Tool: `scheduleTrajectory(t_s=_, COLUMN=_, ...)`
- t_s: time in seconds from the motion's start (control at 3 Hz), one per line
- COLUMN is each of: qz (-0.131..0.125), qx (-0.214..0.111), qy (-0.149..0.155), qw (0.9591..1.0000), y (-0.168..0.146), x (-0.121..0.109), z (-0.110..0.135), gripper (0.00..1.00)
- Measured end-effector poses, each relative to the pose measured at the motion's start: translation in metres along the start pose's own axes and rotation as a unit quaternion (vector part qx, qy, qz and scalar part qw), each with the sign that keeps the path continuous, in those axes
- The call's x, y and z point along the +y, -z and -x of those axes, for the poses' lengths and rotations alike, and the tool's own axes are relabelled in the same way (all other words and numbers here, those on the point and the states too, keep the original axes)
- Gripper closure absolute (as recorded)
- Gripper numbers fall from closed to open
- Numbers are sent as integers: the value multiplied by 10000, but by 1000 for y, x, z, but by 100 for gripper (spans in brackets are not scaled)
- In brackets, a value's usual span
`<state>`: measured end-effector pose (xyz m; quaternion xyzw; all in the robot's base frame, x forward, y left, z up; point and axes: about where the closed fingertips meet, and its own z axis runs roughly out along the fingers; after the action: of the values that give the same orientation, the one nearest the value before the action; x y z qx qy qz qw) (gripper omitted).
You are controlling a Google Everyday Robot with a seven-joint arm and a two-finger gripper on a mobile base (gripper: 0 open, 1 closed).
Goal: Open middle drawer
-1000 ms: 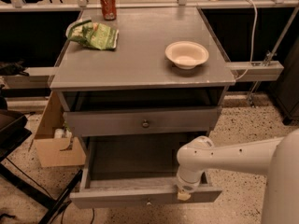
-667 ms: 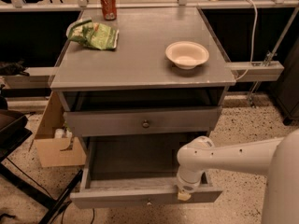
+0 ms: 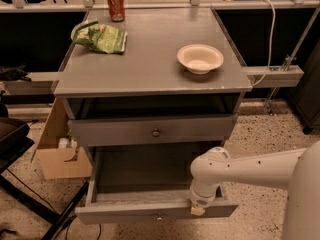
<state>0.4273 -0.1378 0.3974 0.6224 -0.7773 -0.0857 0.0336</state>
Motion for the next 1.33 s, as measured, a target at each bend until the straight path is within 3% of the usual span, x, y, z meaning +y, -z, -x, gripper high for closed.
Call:
scheduleTrajectory(t_s=0.33, qz=0, qx=0, qy=0, qw=10000, y=0, x=0, z=0, gripper=34)
scheduleTrajectory(t_s=0.67, qz=7, qx=-17, qy=20, qw=10000, y=0, x=1, z=0, gripper=3)
scheduleTrajectory(t_s=1.0, qz=19, qx=-46, qy=52, qw=10000, y=0, x=2, z=0, gripper=0)
scheduleTrajectory(t_s=1.33, qz=-105, qx=-199, qy=280, qw=9994, y=29, x=13, z=-9, gripper=0)
